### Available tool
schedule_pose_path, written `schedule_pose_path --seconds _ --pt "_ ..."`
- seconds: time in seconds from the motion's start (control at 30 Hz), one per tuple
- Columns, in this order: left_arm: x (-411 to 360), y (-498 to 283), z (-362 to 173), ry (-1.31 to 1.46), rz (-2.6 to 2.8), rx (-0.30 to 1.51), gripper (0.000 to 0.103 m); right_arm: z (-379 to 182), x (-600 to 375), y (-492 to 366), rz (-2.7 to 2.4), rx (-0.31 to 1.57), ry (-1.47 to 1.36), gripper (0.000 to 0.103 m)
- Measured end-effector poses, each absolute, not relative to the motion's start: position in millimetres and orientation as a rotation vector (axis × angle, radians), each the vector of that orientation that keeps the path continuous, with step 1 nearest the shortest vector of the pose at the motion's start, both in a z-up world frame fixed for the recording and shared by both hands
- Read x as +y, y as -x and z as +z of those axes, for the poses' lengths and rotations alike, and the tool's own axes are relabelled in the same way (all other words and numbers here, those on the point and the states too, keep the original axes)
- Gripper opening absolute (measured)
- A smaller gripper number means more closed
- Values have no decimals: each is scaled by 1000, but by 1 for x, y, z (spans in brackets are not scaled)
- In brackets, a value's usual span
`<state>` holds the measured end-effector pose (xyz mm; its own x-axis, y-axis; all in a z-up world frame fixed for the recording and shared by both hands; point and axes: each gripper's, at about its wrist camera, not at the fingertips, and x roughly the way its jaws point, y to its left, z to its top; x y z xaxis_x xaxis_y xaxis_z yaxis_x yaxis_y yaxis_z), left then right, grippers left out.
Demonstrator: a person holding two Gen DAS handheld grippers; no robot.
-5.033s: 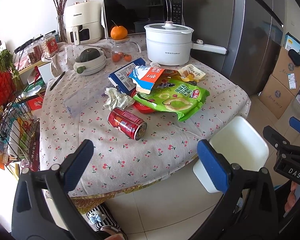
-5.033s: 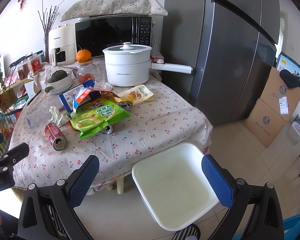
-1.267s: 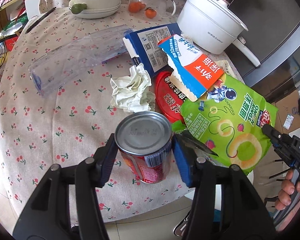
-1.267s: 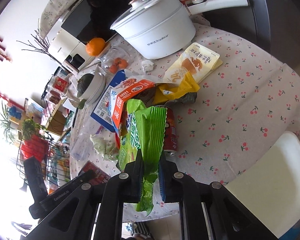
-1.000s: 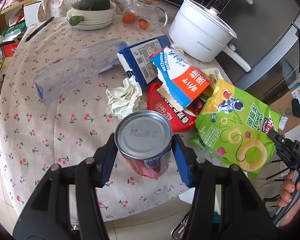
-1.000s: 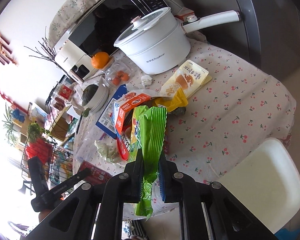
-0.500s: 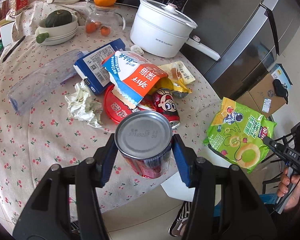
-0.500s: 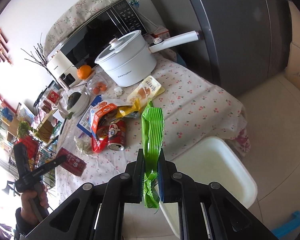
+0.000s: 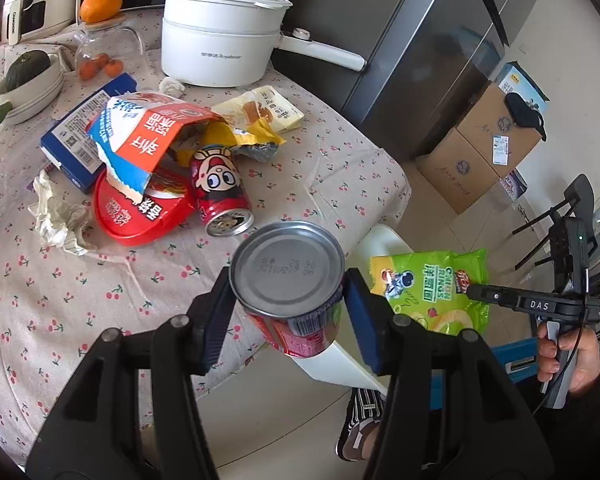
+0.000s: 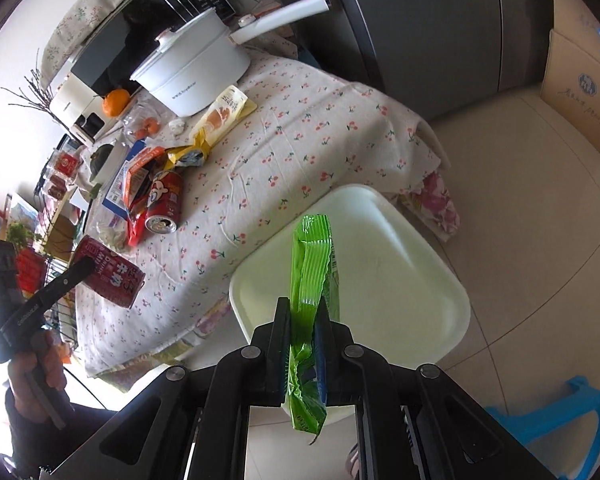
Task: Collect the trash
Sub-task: 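Drop the red can and green bag into the white bin with both tools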
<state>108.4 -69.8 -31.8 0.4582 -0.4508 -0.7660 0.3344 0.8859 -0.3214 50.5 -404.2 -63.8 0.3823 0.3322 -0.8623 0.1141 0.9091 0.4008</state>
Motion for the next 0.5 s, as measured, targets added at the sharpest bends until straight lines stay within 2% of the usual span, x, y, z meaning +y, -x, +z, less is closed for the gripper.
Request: schedule_pose_path --seconds 0.13,0.27,0.4,0.5 --pt "-91 -105 -40 83 -513 998 56 -98 -393 -61 164 1283 -462 11" --pt "-108 -101 -47 49 -533 1012 56 -119 -393 -70 122 1359 -466 17" --pt "-125 -100 -51 18 -560 1019 56 -114 -401 -69 75 1345 -436 45" --pt "-142 -99 -57 -8 -584 1024 56 -105 -408 -65 63 1308 -448 50"
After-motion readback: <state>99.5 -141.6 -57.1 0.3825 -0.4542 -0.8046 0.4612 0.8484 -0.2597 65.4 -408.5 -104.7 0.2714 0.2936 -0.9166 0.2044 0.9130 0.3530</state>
